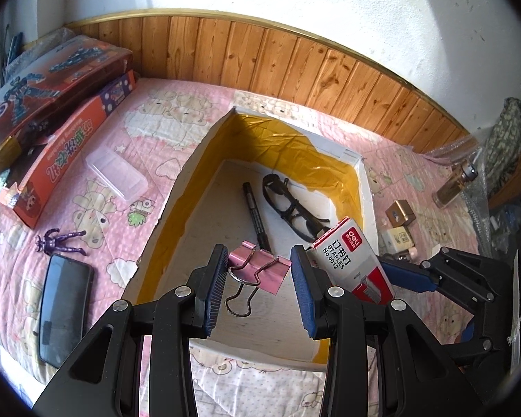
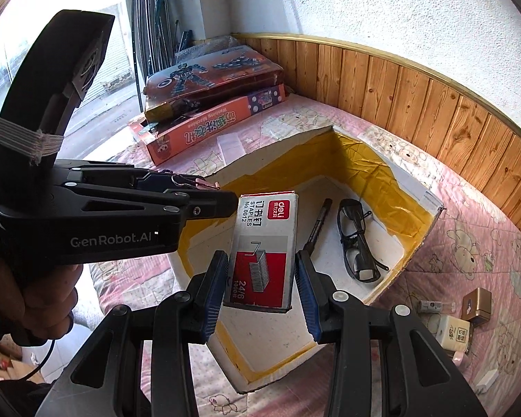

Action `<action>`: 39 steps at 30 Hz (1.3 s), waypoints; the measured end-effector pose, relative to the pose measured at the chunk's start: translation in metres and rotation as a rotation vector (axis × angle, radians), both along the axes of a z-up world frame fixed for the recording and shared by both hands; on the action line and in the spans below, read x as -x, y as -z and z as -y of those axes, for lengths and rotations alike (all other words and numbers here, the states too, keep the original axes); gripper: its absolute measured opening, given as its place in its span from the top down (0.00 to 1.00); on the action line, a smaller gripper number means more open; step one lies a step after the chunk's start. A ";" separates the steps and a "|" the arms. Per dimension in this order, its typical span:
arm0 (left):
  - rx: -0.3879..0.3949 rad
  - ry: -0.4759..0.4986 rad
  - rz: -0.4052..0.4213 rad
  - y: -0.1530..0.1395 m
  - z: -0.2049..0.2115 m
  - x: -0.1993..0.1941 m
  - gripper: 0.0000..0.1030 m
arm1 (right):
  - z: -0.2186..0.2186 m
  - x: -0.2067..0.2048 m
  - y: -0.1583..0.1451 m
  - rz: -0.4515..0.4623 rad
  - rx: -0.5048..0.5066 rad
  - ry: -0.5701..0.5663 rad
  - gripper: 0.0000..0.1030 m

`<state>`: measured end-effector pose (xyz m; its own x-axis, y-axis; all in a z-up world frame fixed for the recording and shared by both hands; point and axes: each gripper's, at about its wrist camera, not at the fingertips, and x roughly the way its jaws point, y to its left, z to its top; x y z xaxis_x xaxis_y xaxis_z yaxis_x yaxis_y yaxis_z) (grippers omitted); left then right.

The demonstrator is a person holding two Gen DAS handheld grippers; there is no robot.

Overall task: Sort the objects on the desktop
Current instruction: 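Carry the binder clips in the left tool over the box while the right tool carries the staple box, then open the left tool to drop the clips in the box while the right tool releases the staple box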

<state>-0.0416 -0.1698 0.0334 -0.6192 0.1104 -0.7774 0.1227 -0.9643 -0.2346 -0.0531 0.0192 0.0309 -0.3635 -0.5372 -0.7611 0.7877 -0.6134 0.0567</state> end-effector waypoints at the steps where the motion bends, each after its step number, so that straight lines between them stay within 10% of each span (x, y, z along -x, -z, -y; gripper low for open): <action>1: -0.001 0.000 0.005 0.002 0.001 0.002 0.63 | 0.002 0.001 0.003 0.006 -0.006 -0.003 0.60; 39: 0.136 0.115 0.313 0.092 0.004 0.060 0.63 | 0.053 0.055 0.091 0.205 -0.360 -0.148 0.60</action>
